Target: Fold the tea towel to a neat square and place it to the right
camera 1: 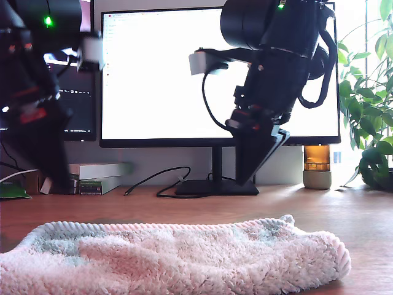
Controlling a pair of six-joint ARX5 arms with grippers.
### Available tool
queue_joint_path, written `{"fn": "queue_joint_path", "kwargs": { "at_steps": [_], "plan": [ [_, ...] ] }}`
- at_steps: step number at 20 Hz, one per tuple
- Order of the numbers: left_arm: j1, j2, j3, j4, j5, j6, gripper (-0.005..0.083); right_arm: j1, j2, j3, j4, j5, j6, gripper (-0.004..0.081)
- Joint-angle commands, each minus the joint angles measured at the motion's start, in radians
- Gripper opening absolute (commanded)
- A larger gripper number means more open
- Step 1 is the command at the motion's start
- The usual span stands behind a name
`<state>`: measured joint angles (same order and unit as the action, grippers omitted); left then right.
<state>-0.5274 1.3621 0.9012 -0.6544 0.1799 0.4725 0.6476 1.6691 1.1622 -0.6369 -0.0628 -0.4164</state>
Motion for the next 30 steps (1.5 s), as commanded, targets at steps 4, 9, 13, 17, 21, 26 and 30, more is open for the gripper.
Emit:
{"fn": "queue_joint_path", "kwargs": {
  "at_steps": [4,9,13,17,21,26,30],
  "plan": [
    [0.002,-0.101,-0.035,0.080,0.065,-0.046,-0.0024,-0.003,-0.046,-0.007,0.025,-0.028,0.051,-0.0011],
    [0.002,-0.199,-0.127,0.130,0.087,-0.069,-0.0024,-0.003,-0.164,-0.082,0.103,-0.058,0.076,-0.0012],
    [0.010,-0.270,-0.206,0.152,0.101,-0.124,-0.0024,-0.010,-0.235,-0.201,0.167,-0.094,0.074,-0.0011],
    [0.010,-0.269,-0.256,0.117,0.181,-0.215,-0.0024,-0.055,-0.216,-0.252,0.151,-0.243,-0.005,-0.0012],
    [0.010,-0.200,-0.256,0.088,0.297,-0.241,-0.0024,-0.108,-0.181,-0.251,0.192,-0.365,-0.023,-0.0011],
    [0.010,-0.071,-0.252,0.071,0.328,-0.241,-0.0024,-0.125,-0.097,-0.251,0.180,-0.452,-0.042,-0.0012],
    [0.030,-0.004,-0.244,0.071,0.320,-0.272,-0.0024,-0.124,-0.020,-0.249,0.176,-0.481,-0.065,-0.0011]
  ]
}}
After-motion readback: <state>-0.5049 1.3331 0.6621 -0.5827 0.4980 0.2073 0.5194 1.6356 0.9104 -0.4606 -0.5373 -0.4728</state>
